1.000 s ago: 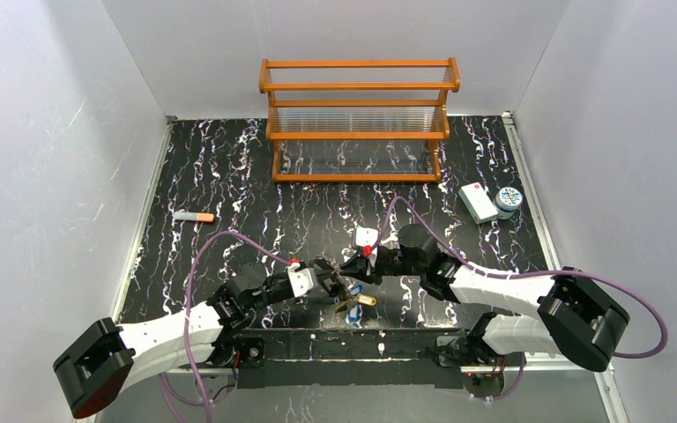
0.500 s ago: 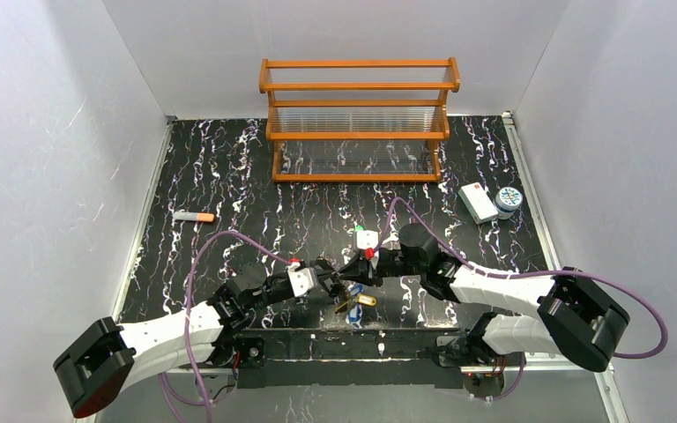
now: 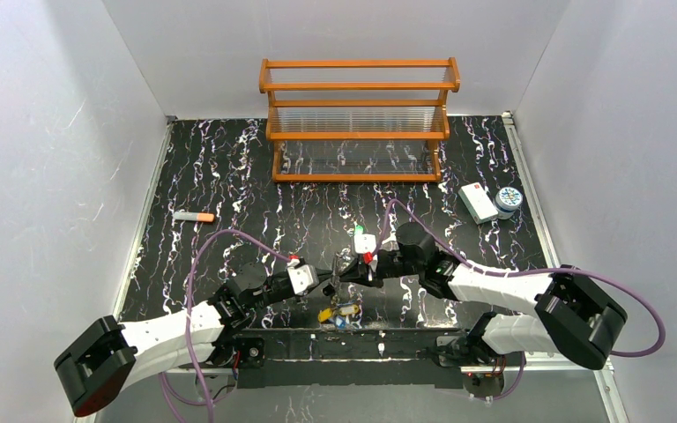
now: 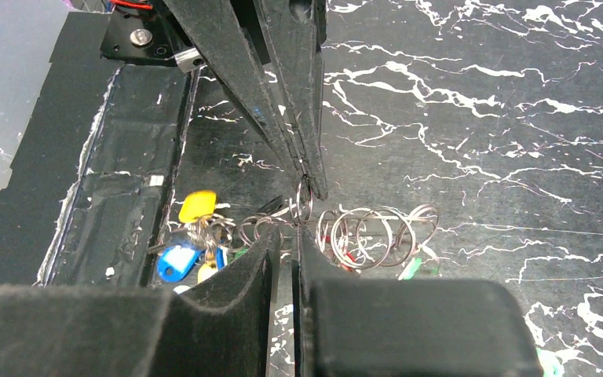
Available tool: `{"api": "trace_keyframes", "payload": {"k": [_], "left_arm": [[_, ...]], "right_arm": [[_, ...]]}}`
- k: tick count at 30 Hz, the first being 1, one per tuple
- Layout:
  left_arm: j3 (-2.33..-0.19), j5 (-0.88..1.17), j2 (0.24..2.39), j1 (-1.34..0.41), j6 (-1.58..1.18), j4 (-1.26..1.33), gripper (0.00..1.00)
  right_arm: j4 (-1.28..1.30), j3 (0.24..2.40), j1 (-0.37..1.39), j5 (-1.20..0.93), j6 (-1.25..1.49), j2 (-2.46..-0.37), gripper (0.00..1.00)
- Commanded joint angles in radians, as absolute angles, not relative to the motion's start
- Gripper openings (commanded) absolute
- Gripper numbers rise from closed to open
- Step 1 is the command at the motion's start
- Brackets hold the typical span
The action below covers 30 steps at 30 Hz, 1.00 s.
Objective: Put the keys on the keyring
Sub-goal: Adjust the keyring.
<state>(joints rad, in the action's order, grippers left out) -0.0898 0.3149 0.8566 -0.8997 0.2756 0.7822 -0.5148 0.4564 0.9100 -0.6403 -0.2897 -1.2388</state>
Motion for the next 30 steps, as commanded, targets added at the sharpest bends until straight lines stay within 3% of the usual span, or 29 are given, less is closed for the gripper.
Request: {"api": "trace_keyframes", "payload": {"k": [1,30], "left_arm": [[-0.105,0.293,0.864,-0.904,0.238,0.819,0.0],[-0.109,0.319,0.87,-0.904,0.218,0.828,0.0]], "right_arm": [[-0.481,0.496,0.93,-0.704,-0.32,-1.253,0.18],[-0.45,0.535,0.96,-0.409,-0.294,-1.252,0.25]]}}
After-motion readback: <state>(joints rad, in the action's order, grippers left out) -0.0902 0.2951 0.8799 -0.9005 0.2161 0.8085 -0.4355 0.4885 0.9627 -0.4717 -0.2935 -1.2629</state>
